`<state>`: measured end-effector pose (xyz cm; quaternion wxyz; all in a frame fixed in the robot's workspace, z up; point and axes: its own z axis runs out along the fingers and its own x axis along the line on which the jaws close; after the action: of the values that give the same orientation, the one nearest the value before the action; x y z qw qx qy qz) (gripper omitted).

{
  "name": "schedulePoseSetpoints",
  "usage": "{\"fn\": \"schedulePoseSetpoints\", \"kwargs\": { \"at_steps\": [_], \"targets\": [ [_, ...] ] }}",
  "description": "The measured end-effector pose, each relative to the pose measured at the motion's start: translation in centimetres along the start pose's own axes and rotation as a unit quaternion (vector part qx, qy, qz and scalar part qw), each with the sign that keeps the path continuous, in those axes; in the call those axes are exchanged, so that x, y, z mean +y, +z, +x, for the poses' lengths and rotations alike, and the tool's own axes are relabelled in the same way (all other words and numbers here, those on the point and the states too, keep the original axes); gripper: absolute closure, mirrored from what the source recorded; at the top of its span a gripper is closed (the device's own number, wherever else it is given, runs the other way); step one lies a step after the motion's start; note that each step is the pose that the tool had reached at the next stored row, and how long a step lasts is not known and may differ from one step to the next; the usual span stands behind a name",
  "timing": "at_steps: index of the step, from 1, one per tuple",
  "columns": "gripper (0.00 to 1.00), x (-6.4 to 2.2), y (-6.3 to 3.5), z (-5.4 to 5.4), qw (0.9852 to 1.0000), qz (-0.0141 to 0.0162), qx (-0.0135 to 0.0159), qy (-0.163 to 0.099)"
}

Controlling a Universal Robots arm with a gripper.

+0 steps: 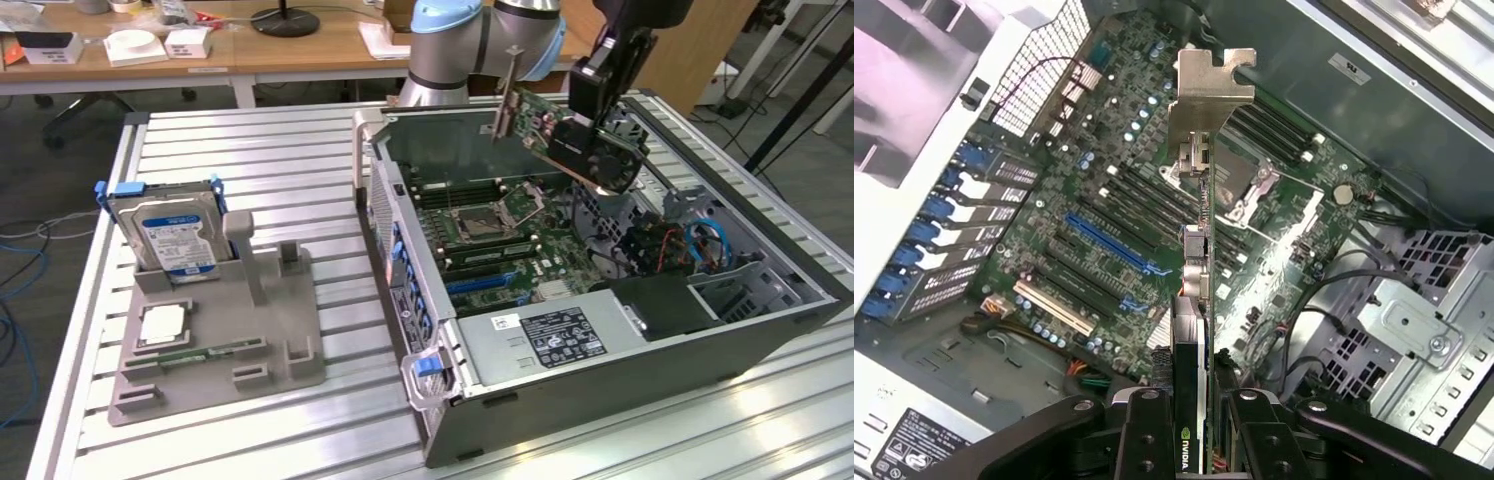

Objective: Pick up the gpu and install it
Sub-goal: 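Insert the gpu into the slot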

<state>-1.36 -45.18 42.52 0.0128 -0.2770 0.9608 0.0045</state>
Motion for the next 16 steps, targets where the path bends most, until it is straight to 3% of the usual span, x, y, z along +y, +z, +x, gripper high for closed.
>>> {"fn": "schedulePoseSetpoints", "kwargs": {
  "at_steps": [16],
  "targets": [
    [0.74,0.0,0.0,0.0,0.9993,-0.001,0.0001,-0.038]
  ]
}}
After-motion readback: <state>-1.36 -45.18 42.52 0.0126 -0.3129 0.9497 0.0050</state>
